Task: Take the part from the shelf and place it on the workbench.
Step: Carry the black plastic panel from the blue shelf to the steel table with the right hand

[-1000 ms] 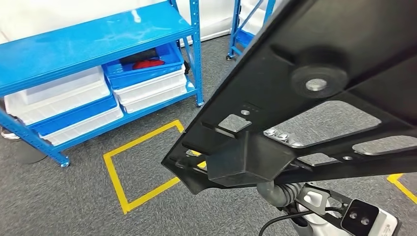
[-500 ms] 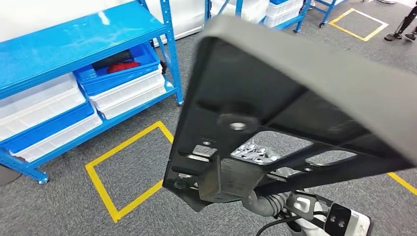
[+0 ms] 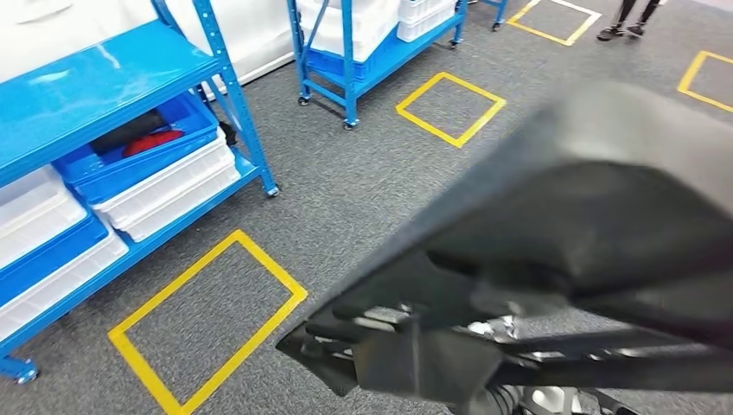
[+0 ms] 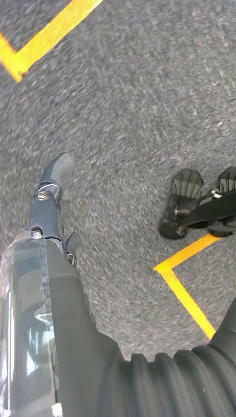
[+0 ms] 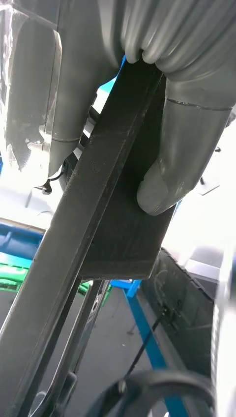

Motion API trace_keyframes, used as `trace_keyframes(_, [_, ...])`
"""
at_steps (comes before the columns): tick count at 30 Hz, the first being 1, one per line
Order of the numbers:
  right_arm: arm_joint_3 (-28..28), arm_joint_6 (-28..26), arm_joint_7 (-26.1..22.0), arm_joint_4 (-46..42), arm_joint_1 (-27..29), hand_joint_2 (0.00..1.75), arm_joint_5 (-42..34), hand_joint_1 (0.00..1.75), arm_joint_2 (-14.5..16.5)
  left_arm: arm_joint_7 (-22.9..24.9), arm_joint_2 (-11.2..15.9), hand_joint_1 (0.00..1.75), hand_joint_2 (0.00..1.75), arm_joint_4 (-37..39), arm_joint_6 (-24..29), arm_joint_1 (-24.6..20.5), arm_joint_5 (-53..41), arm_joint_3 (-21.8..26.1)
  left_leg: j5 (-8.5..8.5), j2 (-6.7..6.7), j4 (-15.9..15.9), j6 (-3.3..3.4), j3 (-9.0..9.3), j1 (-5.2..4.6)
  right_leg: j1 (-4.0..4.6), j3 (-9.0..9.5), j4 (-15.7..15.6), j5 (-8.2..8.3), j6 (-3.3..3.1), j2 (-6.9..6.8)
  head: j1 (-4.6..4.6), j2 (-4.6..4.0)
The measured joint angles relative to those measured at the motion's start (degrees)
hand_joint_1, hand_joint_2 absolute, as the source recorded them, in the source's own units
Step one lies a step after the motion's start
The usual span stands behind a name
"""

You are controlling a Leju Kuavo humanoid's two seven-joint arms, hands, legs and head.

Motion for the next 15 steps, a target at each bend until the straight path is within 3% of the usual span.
trace_keyframes(2, [-1.41, 2.12, 0.00, -1.34, 1.85, 1.75, -0.02, 1.75, 0.51, 0.01, 0.12, 0.00, 1.75, 0.01, -0.05, 0.03, -0.37, 0.00, 0.18, -0.84, -2.26, 0.38, 0.95, -0.13, -0.13, -0.24, 0.03, 0.16, 0.73, 1.12, 0.01, 0.00])
trace_keyframes(4, [-3.12, 4.06, 0.00, -2.47, 3.37, 1.75, 0.06, 1.75, 1.16, 0.01, 0.13, 0.00, 1.75, 0.00, -0.09, -0.08, -0.73, -0.01, 0.56, 0.25, -2.67, 0.95, 1.20, -0.16, -0.36, -0.34, -0.06, 0.38, 1.47, 1.72, 0.01, 0.00])
trace_keyframes(6, [-4.61, 4.90, -0.01, -3.36, 4.17, 1.75, 0.14, 1.75, 1.64, 0.02, 0.10, 0.00, 1.75, 0.01, -0.10, -0.18, -0.93, -0.02, 1.17, 1.57, -3.41, 1.67, 1.57, 0.07, -0.20, -1.20, 1.74, -0.92, 2.00, -0.37, 0.03, 0.00])
trace_keyframes(8, [-5.68, 5.43, -0.01, -3.90, 4.61, 1.75, 0.34, 1.75, 2.03, 0.22, 0.09, 0.00, 1.75, 0.01, -0.05, -0.05, -1.29, -0.04, 1.45, 2.87, -3.76, 2.12, 1.62, 0.04, -0.21, -3.76, 7.26, -4.37, 2.39, -3.41, 0.04, 0.00])
trace_keyframes(10, [-6.73, 6.09, 0.01, -4.20, 5.19, 1.75, 0.84, 1.75, 2.51, 0.76, 0.09, 0.00, 1.75, 0.01, 0.01, 0.04, -1.94, -0.13, 1.42, 4.36, -3.73, 2.21, 1.46, -0.08, -0.56, -7.14, 14.54, -7.63, 2.78, -4.43, 0.04, 0.00])
trace_keyframes(11, [-7.28, 6.32, 0.01, -4.31, 5.41, 1.75, 1.14, 1.75, 2.74, 1.02, 0.09, 0.00, 1.75, 0.01, -0.02, -0.03, -2.25, -0.18, 1.37, 5.14, -3.71, 2.19, 1.42, -0.10, -0.73, -7.95, 16.39, -8.03, 2.94, -4.60, 0.04, 0.00])
trace_keyframes(12, [-7.75, 6.37, 0.02, -4.41, 5.50, 1.75, 1.43, 1.75, 3.00, 1.17, 0.09, 0.00, 1.75, 0.01, -0.16, -0.18, -2.47, -0.21, 1.31, 5.86, -3.68, 2.11, 1.41, -0.10, -0.87, -7.55, 15.94, -7.29, 3.05, -4.78, 0.04, 0.00])
trace_keyframes(13, [-8.06, 6.18, 0.02, -4.46, 5.41, 1.75, 1.69, 1.75, 3.24, 1.23, 0.09, 0.00, 1.75, 0.01, -0.39, -0.38, -2.62, -0.23, 1.22, 6.48, -3.63, 1.99, 1.47, -0.10, -0.96, -5.88, 13.06, -5.61, 3.07, -5.16, 0.04, 0.00])
trace_keyframes(15, [-8.32, 4.86, 0.01, -4.50, 4.70, 1.75, 2.14, 1.75, 3.69, 1.23, 0.11, 0.00, 1.75, 0.01, -1.14, -0.81, -2.93, -0.34, 0.88, 7.50, -3.35, 1.50, 1.64, -0.26, -0.74, -1.13, 4.70, -2.39, 2.78, -7.29, 0.04, 0.00])
